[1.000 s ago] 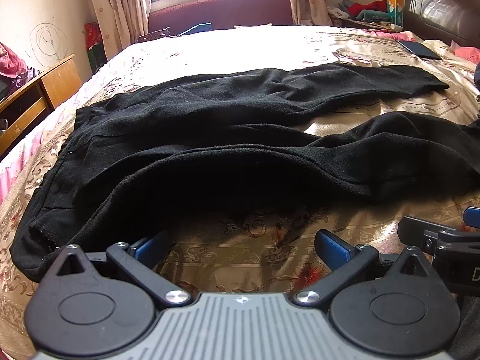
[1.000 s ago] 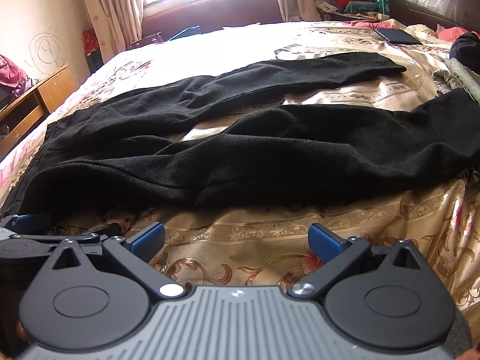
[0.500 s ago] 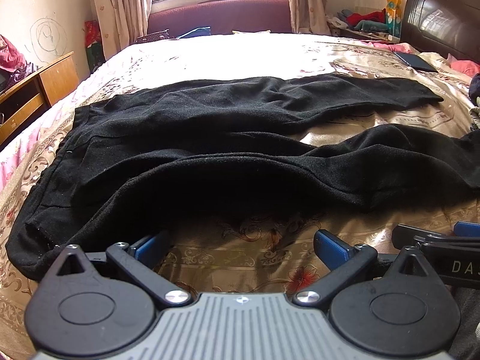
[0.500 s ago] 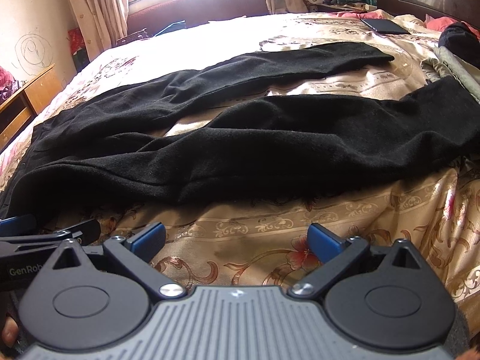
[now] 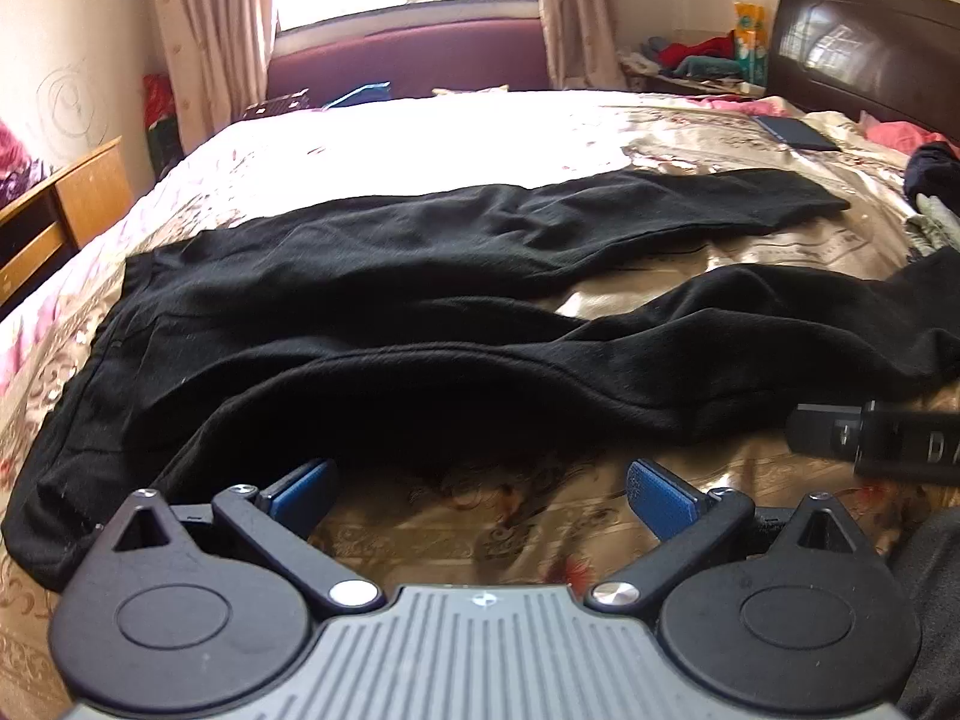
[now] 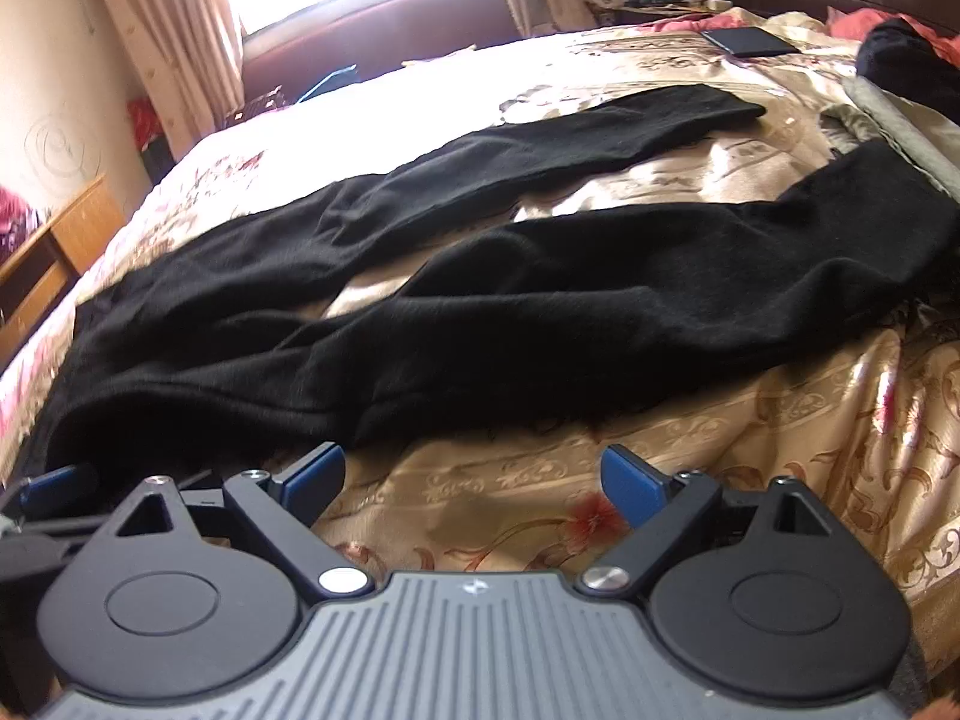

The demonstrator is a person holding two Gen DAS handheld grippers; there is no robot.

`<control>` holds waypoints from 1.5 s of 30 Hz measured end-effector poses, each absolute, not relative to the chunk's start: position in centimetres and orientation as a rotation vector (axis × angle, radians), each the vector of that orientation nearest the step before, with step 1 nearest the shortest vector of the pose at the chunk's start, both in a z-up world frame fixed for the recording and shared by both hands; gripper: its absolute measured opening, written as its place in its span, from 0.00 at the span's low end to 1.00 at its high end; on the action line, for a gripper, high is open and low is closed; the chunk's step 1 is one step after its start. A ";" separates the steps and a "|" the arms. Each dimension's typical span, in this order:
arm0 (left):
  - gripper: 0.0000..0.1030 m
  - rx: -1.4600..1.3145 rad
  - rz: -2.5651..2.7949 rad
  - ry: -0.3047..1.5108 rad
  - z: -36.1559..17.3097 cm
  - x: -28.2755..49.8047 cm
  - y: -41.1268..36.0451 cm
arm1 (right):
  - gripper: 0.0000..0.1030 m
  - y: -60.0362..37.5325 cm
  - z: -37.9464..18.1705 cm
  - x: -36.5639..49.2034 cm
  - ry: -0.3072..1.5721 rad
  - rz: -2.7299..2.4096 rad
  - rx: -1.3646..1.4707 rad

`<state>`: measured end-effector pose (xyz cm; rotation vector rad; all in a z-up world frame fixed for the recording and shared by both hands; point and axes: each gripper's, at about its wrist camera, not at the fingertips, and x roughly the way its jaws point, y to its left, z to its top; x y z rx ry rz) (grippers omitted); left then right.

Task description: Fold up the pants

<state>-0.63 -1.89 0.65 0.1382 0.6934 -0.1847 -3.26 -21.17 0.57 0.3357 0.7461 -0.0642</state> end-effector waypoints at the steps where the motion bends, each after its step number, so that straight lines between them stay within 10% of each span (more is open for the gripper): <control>1: 1.00 0.149 -0.205 0.686 0.8 -0.7 -2.4 | 0.89 -22.2 1.0 -3.5 0.725 -0.085 0.357; 14: 1.00 0.250 -0.480 0.689 1.4 1.5 -14.0 | 0.76 -42.4 -0.4 -4.1 0.583 -0.447 0.741; 19: 1.00 0.298 -0.493 0.701 0.8 1.8 -15.5 | 0.09 -46.3 -2.7 -2.5 0.526 -0.440 0.934; 33: 1.00 0.348 -0.568 0.717 -0.6 1.8 -17.4 | 0.04 -48.4 0.8 -4.5 0.439 -0.575 0.720; 45: 1.00 0.272 -0.485 0.708 1.6 1.0 -6.9 | 0.21 -37.9 7.3 -5.9 0.447 -0.527 0.326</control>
